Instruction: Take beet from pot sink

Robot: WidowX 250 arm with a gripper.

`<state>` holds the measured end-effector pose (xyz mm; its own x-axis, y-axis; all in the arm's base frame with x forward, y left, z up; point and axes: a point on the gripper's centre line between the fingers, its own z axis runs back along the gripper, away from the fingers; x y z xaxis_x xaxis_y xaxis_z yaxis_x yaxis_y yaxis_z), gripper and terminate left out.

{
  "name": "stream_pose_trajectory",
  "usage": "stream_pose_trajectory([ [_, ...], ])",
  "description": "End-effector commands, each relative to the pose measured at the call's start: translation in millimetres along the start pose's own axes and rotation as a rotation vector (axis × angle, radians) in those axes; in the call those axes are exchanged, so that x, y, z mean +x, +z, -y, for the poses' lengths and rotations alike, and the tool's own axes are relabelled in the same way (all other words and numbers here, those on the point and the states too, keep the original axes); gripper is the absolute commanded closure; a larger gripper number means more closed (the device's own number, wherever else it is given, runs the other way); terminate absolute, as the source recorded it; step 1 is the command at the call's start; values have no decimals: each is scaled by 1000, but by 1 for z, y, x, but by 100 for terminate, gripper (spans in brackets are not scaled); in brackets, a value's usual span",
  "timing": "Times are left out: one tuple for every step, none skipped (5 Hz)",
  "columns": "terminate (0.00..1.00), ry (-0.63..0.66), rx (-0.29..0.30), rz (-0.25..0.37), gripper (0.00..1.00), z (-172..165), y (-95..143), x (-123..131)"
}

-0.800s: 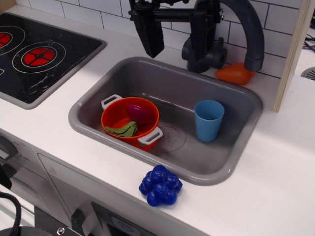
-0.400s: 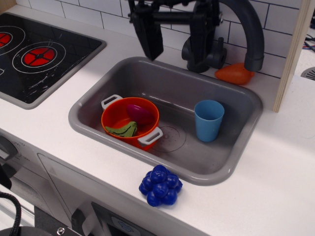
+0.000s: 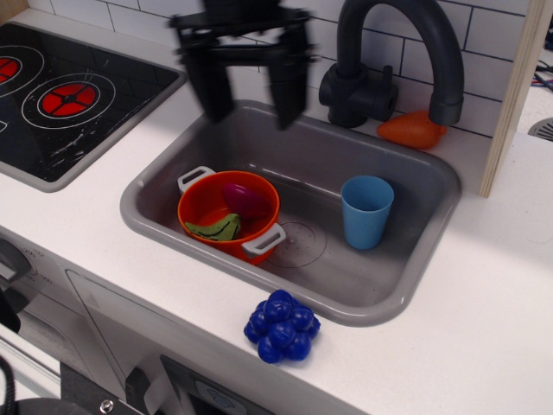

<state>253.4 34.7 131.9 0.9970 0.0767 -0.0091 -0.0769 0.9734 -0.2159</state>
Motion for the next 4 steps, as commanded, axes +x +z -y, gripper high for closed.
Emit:
stream_pose_trajectory([
  [0, -67, 30, 113, 0, -33, -8, 9],
  [0, -98, 67, 164, 0, -42, -24, 11],
  [0, -98, 88, 155, 0, -48, -35, 12],
  [0, -87, 92, 164, 0, -54, -43, 16],
])
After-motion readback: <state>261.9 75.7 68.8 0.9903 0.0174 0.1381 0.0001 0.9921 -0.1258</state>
